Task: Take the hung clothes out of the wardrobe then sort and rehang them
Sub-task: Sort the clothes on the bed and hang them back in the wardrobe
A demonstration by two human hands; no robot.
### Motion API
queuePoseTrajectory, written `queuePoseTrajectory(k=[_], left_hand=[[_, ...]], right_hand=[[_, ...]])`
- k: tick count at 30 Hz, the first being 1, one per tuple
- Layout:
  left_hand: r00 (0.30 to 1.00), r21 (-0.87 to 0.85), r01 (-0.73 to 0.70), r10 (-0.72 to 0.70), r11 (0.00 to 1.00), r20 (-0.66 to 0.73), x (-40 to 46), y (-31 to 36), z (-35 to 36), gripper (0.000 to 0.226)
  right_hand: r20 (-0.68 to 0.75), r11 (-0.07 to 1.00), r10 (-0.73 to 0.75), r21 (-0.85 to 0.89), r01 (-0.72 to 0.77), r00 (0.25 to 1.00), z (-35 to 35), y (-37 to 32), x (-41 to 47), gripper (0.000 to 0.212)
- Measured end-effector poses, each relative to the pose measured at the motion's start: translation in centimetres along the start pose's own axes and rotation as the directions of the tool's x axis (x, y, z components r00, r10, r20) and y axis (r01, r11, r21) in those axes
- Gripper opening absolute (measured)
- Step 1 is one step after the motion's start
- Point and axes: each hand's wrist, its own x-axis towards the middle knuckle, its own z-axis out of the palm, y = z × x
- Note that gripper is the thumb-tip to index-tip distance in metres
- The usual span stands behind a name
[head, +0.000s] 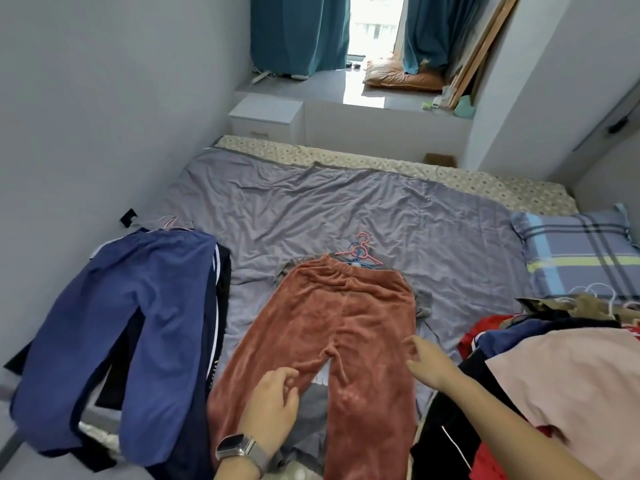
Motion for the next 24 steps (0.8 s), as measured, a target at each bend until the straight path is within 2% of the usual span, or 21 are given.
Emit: queuePoseTrajectory(k=[4, 10, 14, 17, 20, 24], left_hand=[[1.000, 0.082, -0.019, 0.018, 0.996, 0.017, 3.0, 0.6, -0.8, 0.022], [1.000, 0.102, 0.001, -0.001, 0.995, 0.004, 9.4, 1.9, 0.2, 0.023], [0.999, -0.028, 0.048, -0.049, 0.998, -0.023, 14.3, 2.1, 3.3, 0.032], [0.992, -0.093, 0.082, -0.090, 0.992, -0.085, 17.9, 1.0, 6.3, 0.041], [0.987, -0.129, 0.119, -0.132, 0.984, -0.096, 21.2, -0.4, 9.3, 0.043], [0.988, -0.131, 0.104, -0.118, 0.986, -0.103, 24.9, -2.3, 12.0, 0.033]], right_hand=[[0.025, 0.999, 0.037, 0.006, -0.037, 0.999, -0.6, 0.1, 3.3, 0.049], [0.051, 0.994, 0.049, 0.091, -0.053, 0.997, -0.6, 1.0, 10.0, 0.047], [0.037, 0.992, 0.063, 0.104, -0.066, 0.997, -0.7, 2.9, 16.3, 0.049], [0.066, 0.991, 0.115, 0.054, -0.119, 0.991, 0.4, 5.0, 21.1, 0.055], [0.103, 0.984, 0.164, -0.088, -0.155, 0.981, 1.8, 7.0, 25.6, 0.067], [-0.048, 0.976, 0.116, -0.180, -0.122, 0.992, 1.4, 8.0, 31.9, 0.081]])
